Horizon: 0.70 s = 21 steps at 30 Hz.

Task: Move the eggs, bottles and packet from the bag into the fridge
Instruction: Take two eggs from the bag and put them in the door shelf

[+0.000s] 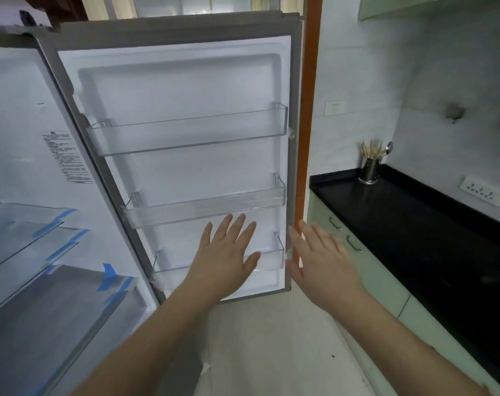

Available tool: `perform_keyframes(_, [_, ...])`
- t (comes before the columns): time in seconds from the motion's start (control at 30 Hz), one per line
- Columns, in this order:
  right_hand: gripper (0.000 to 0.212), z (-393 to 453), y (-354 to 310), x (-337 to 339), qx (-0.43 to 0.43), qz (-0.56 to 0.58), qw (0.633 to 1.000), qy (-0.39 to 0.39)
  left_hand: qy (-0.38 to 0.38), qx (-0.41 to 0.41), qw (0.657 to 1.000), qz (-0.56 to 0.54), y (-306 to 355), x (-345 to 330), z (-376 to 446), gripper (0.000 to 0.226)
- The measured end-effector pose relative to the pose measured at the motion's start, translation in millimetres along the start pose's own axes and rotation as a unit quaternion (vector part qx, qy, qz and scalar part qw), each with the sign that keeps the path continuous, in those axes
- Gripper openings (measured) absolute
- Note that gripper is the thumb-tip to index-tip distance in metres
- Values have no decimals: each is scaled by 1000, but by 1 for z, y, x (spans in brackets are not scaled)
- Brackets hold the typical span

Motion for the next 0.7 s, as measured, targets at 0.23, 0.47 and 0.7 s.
perform_keyframes(0.23, [58, -39, 0, 11, -107, -33, 994, 0, -8, -105, 992, -64, 23, -6, -6, 84])
perform_keyframes(0.47, [63, -86, -16, 16, -165, -67, 983, -43, -38, -201, 975, -92, 35, -16, -28, 79])
perform_keyframes(0.7, [64, -169, 3, 38, -268, -121, 953, -72, -63, -301, 943, -127, 100, -16, -48, 78])
Point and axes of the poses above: each hand's wrist, its own z-axis towards the middle knuckle, its own x-axis out of the back of the hand, y = z × x, the point moved 6 cm from there along z, towards the middle knuckle, and after that the axes turned 14 degrees about -z, right-handed, at the moved point
